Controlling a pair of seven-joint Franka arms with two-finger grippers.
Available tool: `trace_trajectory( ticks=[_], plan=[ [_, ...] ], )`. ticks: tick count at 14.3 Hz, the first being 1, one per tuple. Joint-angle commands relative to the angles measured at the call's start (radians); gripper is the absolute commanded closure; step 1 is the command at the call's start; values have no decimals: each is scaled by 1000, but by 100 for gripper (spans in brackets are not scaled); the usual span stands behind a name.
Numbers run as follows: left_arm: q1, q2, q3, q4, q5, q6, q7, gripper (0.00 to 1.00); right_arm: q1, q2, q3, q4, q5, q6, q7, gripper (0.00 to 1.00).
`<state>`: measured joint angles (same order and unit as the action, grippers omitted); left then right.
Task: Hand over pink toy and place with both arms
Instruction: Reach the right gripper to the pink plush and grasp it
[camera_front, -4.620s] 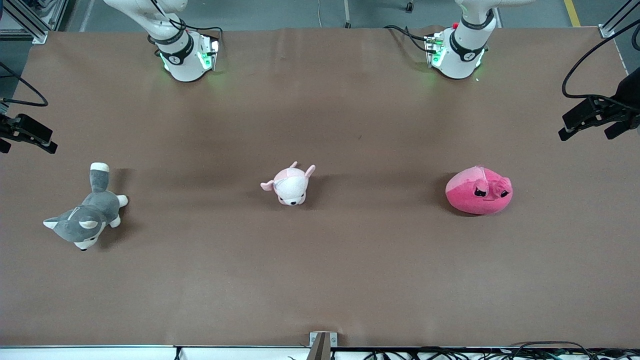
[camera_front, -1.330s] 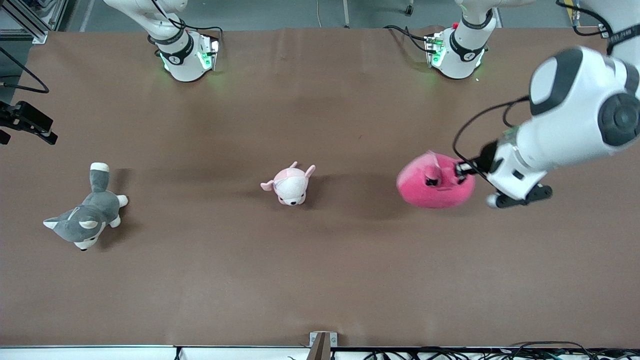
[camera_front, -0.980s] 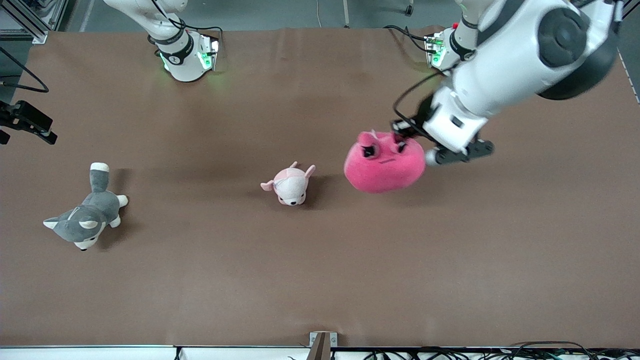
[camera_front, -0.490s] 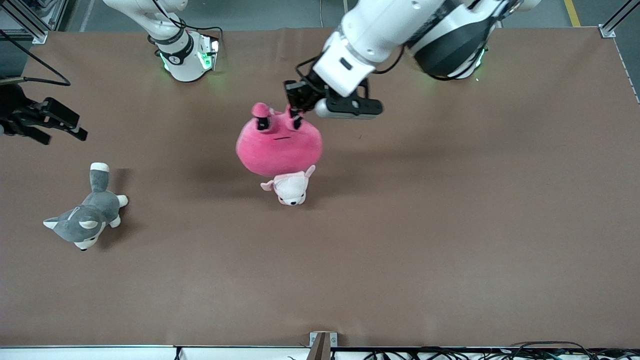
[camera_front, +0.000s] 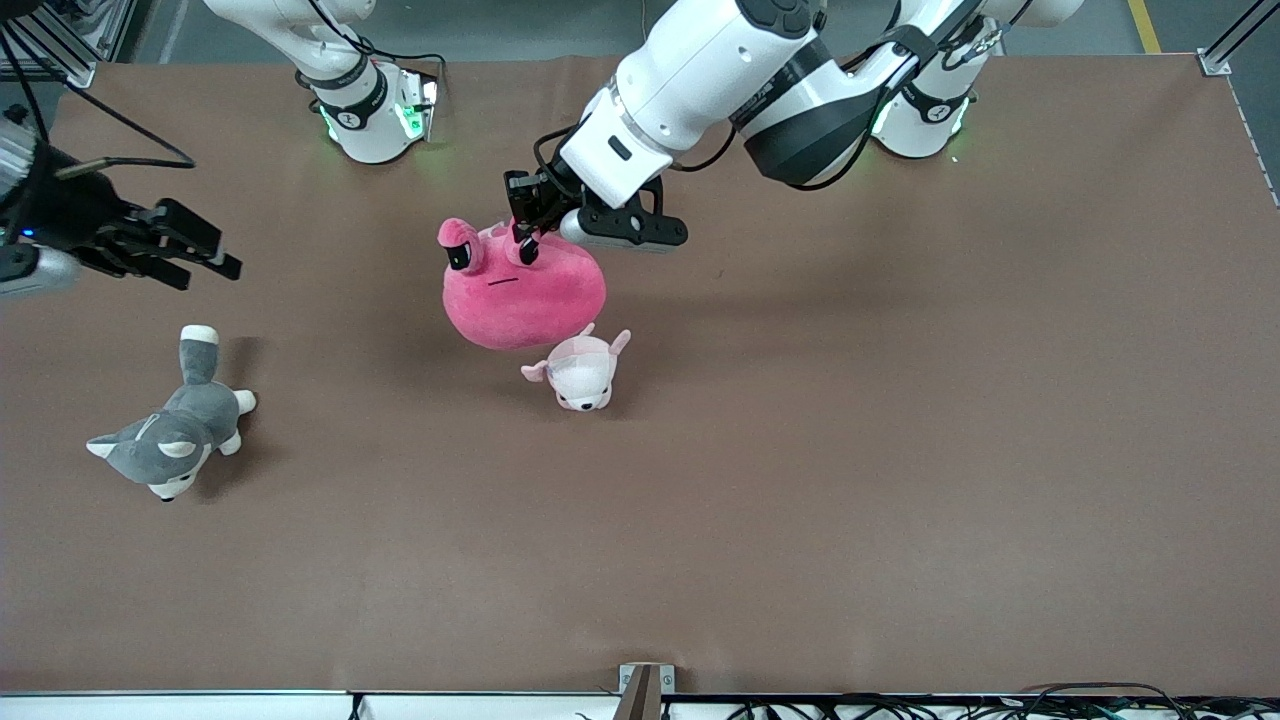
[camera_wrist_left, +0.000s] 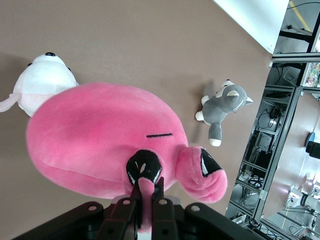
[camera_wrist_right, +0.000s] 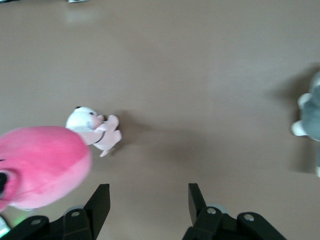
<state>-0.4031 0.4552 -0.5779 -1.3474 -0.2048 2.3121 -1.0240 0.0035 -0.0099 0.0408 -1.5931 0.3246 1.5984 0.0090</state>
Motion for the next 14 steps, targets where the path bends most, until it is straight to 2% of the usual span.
trace_trajectory(
  ticks=[1,7,12,14],
  plan=[
    [-16,23,6,34,1,10,-4,100,29,7,-7,-11,76,0,14,28],
    [-16,28,6,30,2,10,-4,100,131,24,-7,-11,79,11,17,29],
    [-13,28,7,30,4,10,-4,100,145,57,-7,-5,184,20,16,29],
    [-13,26,7,28,4,9,-4,100,193,59,-9,-5,185,38,15,29]
  ],
)
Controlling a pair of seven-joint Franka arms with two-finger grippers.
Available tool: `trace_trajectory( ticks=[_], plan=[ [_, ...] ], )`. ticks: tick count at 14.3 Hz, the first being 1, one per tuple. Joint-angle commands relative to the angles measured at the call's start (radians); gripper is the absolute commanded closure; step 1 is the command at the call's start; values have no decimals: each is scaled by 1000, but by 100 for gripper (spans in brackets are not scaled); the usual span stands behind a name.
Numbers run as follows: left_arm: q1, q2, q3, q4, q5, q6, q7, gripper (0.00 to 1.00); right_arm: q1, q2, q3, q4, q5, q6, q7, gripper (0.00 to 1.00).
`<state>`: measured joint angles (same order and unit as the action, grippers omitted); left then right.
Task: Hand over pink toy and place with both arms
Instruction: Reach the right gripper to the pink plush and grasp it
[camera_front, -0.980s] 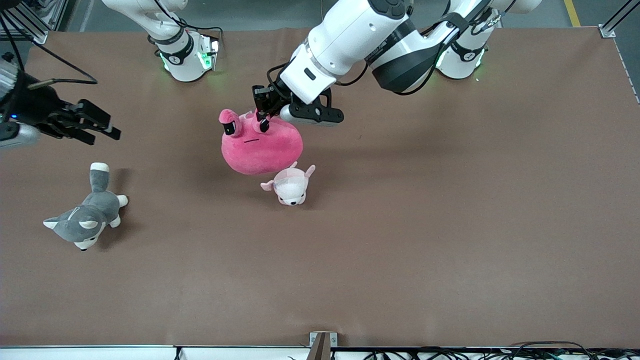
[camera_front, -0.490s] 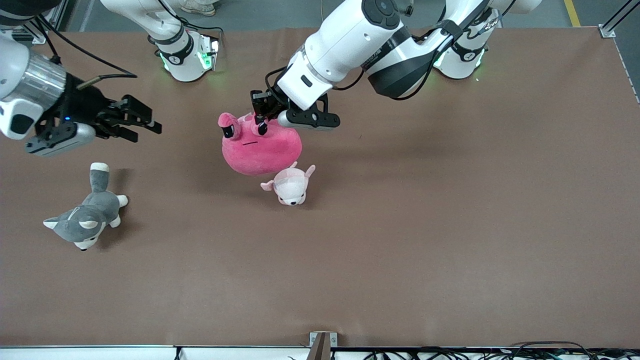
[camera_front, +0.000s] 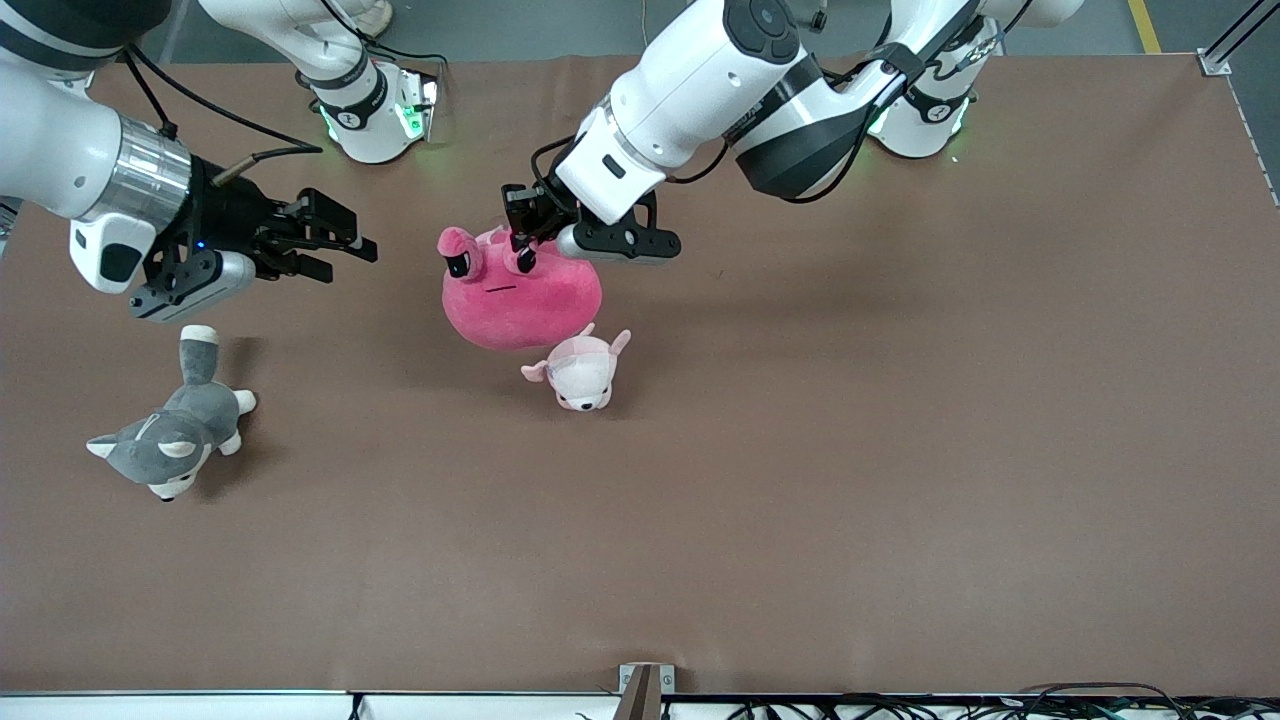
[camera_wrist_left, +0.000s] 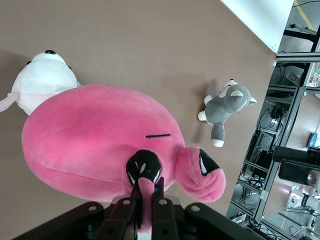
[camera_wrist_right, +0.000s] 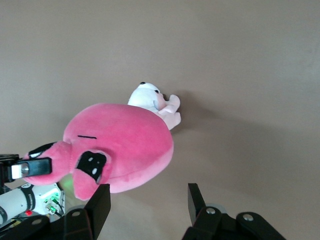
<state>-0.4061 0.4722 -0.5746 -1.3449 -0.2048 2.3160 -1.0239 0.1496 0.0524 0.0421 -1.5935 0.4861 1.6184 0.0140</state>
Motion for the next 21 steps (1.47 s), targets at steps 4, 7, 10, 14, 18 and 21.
trace_trajectory(
  ticks=[4,7,10,14,18,21],
  plan=[
    [-10,11,4,23,4,2,-4,100,82,6,-8,-5,25,26,14,29],
    [-10,11,4,24,4,0,-4,100,100,7,-8,-6,26,34,15,29],
    [-10,11,4,24,4,-1,-4,100,125,13,-8,-6,28,38,15,29],
    [-10,8,2,24,4,-4,-4,100,163,41,-8,-5,29,52,15,29],
    [-10,8,4,24,4,-6,-4,100,176,60,-8,-8,29,58,15,29],
    [-8,8,2,24,4,-6,-4,100,186,75,-8,-11,23,55,12,38]
  ],
)
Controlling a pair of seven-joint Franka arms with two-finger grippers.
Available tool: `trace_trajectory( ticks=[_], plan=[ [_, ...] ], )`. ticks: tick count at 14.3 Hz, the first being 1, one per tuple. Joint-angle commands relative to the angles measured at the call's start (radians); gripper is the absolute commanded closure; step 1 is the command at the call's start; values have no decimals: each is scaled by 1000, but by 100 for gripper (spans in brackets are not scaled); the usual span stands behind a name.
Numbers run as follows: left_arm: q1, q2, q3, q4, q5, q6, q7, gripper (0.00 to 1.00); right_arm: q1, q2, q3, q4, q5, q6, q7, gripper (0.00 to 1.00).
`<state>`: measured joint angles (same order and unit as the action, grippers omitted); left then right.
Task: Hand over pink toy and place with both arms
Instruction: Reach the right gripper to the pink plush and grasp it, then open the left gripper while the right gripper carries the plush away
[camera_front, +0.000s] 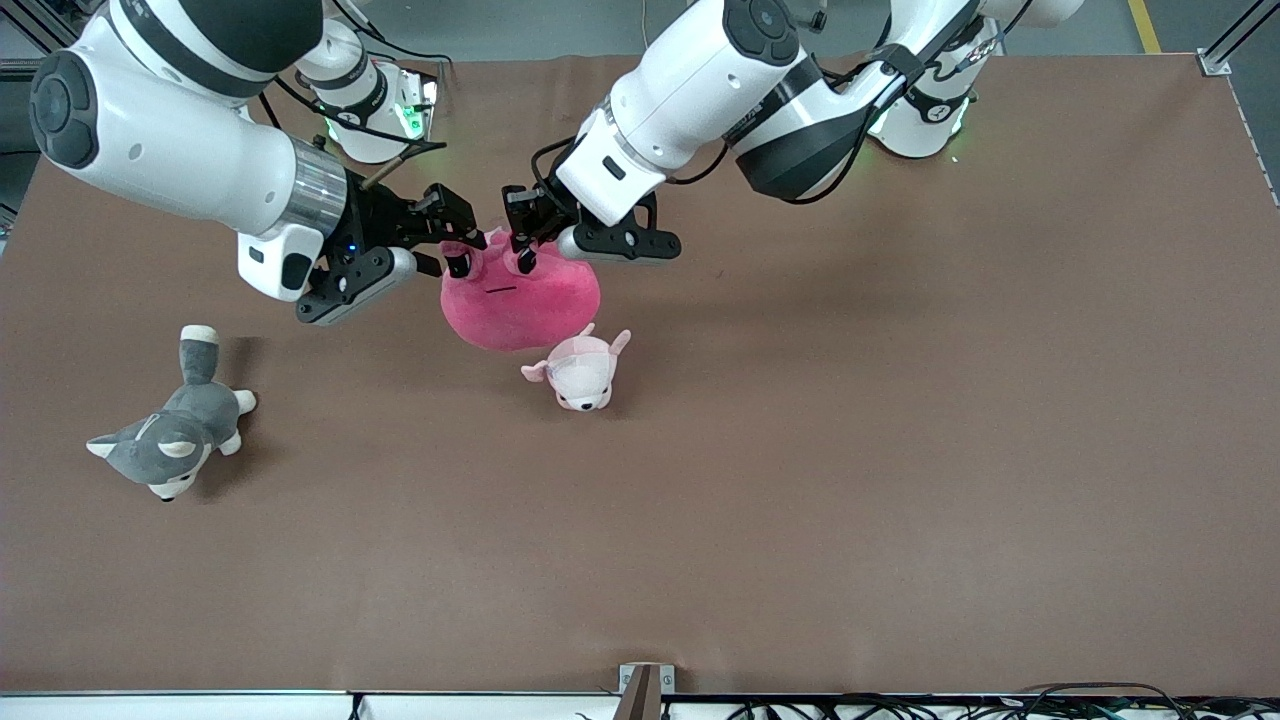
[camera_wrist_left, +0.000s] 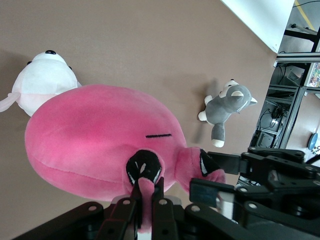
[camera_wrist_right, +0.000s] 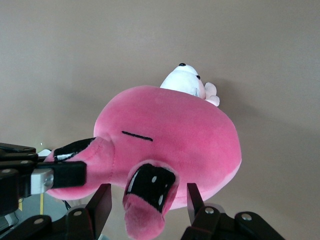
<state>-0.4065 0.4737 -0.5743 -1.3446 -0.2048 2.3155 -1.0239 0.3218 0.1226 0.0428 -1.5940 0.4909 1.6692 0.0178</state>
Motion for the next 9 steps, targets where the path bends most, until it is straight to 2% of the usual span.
trace_trajectory(
  ticks=[1,4,7,8,9],
  plan=[
    [-9,6,4,24,4,-5,-4,100,16,5,-9,-12,17,0,8,50],
    [-8,6,4,24,2,-5,-4,100,17,5,-9,-9,18,-12,11,96],
    [-6,6,2,22,2,-5,-4,98,10,5,-11,-6,20,-25,10,98],
    [-3,5,2,24,2,-5,-4,93,8,5,-11,-7,18,-26,8,98],
    [-2,2,2,24,2,-5,-2,56,5,5,-12,-7,14,-26,7,98]
  ],
)
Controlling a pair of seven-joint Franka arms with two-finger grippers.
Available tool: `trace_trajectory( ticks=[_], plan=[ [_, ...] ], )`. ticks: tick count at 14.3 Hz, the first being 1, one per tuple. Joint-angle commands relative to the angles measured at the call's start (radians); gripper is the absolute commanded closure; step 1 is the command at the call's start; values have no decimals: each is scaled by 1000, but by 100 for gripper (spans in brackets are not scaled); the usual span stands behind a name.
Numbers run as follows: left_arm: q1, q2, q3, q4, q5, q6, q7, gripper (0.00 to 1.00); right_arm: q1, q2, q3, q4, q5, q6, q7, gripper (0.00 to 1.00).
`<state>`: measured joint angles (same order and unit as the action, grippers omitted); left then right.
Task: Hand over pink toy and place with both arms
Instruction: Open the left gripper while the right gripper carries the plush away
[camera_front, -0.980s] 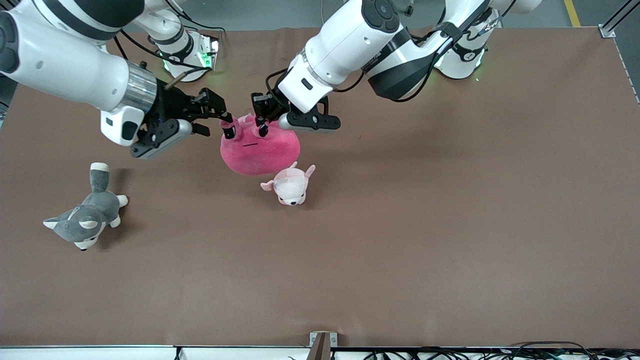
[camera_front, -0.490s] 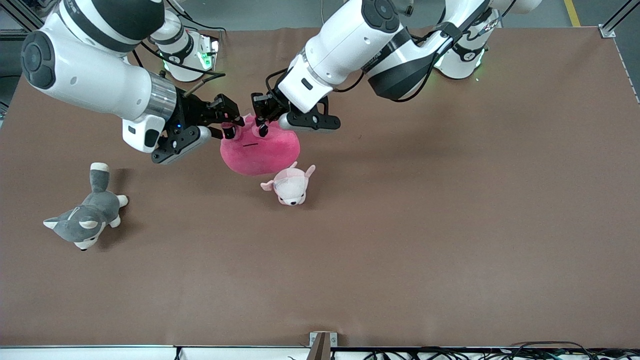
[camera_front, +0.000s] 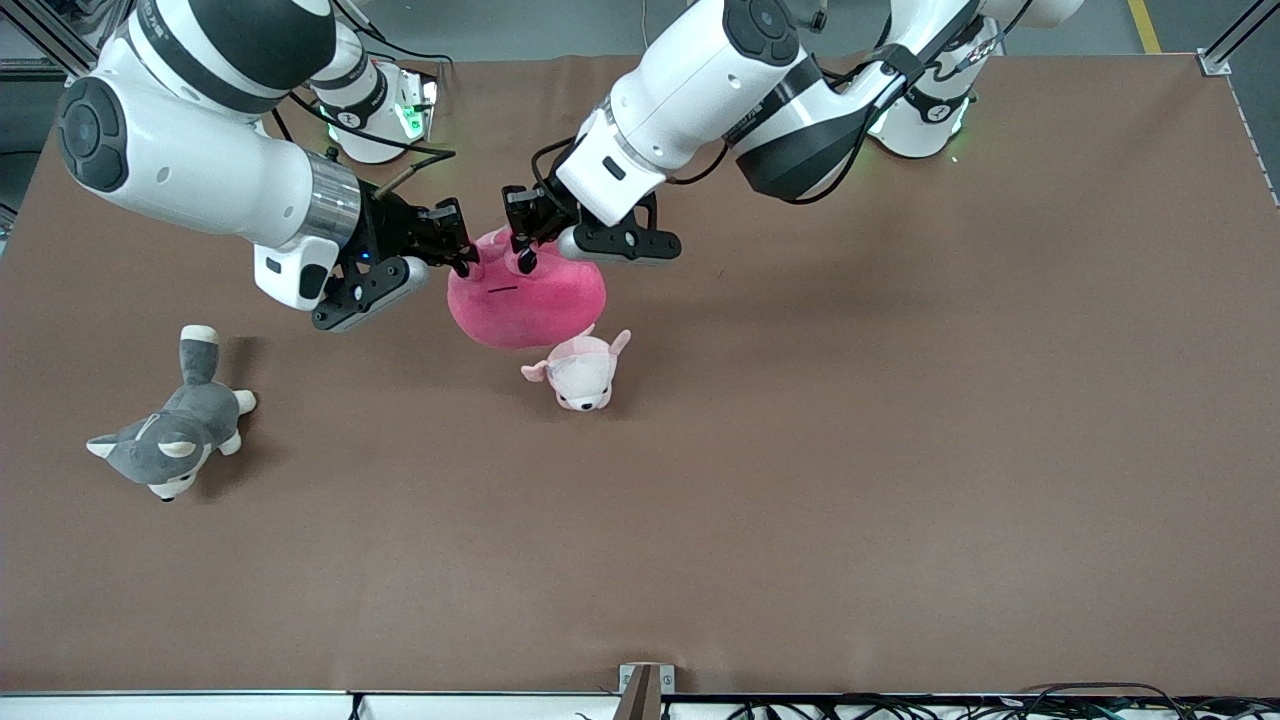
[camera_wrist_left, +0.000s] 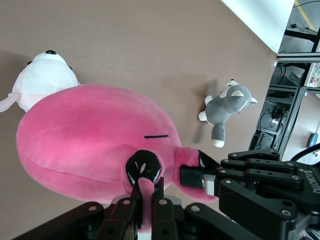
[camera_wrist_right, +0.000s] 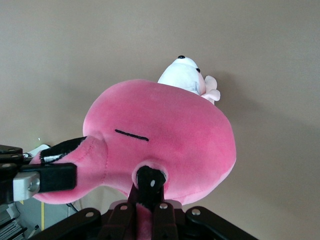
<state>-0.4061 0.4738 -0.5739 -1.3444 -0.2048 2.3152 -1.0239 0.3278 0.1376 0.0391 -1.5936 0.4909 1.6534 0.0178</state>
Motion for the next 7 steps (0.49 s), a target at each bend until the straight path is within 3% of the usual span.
trace_trajectory(
  ticks=[1,2,7],
  plan=[
    [-3,2,2,24,4,-5,-4,5,-4,-10,-11,-8,9,-11,1,98],
    [-4,-3,3,24,4,-5,-2,0,-22,-9,-13,-9,5,-18,-4,99],
    [44,-36,2,24,4,-5,2,0,-179,32,-13,-2,3,-50,-103,98]
  ],
)
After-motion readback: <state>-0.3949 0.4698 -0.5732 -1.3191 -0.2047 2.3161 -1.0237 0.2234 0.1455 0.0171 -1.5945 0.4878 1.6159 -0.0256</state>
